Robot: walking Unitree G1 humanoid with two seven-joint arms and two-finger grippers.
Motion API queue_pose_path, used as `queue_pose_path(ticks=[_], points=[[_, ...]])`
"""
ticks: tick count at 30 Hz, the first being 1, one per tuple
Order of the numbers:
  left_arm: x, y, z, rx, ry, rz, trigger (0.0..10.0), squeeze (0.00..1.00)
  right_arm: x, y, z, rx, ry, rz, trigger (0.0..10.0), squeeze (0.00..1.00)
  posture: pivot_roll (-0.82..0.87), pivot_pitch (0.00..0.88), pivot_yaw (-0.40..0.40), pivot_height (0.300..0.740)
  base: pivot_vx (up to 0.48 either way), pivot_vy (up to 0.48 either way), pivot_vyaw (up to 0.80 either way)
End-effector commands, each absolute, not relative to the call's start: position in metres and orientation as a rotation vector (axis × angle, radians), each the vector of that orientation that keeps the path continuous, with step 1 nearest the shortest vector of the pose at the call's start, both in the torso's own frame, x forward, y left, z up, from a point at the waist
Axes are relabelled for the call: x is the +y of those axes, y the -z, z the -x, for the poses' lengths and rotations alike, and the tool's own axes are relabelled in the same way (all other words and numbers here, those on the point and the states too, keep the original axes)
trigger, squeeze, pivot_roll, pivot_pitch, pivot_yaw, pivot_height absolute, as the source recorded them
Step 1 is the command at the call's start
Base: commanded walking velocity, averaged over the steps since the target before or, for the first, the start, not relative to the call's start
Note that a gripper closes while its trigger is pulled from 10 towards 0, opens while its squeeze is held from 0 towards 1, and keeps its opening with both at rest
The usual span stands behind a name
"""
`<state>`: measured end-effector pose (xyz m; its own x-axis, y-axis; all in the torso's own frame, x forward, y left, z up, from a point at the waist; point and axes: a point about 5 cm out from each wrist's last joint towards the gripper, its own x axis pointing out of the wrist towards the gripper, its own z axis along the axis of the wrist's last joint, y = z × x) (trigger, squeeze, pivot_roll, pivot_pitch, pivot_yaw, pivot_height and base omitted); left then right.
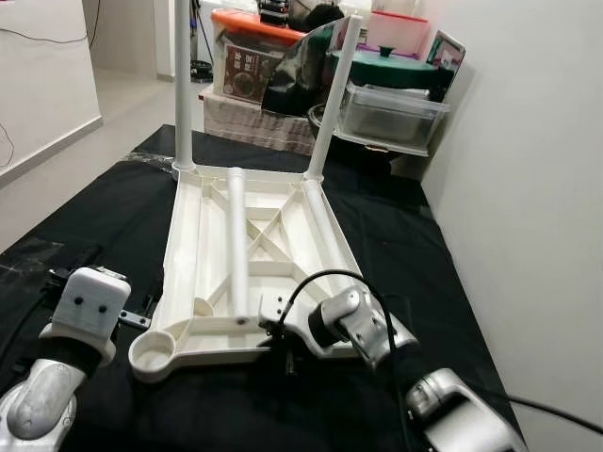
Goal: Building children table
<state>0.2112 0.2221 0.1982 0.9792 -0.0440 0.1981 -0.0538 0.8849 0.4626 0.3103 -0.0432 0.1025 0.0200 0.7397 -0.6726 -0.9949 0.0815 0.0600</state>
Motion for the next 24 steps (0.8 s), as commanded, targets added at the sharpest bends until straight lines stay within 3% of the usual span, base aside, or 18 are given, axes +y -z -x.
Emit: queue_pose_path(ticks=[1,7,14,24], points=[[0.217,-0.198,-0.212,-0.209,0.005,-0.464,10.0,0.0,-0.05,-0.089,-0.3,0.764,-1.386,0.424,0.0,0.0,0.12,0.0,-0.188,0.74,0.0,0.0,0.0],[0.214,-0.197,-0.216,-0.208,0.013,-0.455,10.0,0.0,-0.036,-0.106,-0.307,0.761,-1.126,0.18,0.0,0.0,0.11,0.0,-0.175,0.74,0.0,0.0,0.0],[0.212,-0.197,-0.22,-0.215,0.019,-0.447,10.0,0.0,-0.027,-0.113,-0.307,0.728,-0.969,0.04,0.0,0.0,0.11,0.0,-0.172,0.74,0.0,0.0,0.0],[0.21,-0.198,-0.222,-0.22,0.022,-0.445,10.0,0.0,-0.01,-0.133,-0.295,0.746,-0.896,-0.071,0.0,0.0,0.11,0.0,-0.162,0.74,0.0,0.0,0.0]])
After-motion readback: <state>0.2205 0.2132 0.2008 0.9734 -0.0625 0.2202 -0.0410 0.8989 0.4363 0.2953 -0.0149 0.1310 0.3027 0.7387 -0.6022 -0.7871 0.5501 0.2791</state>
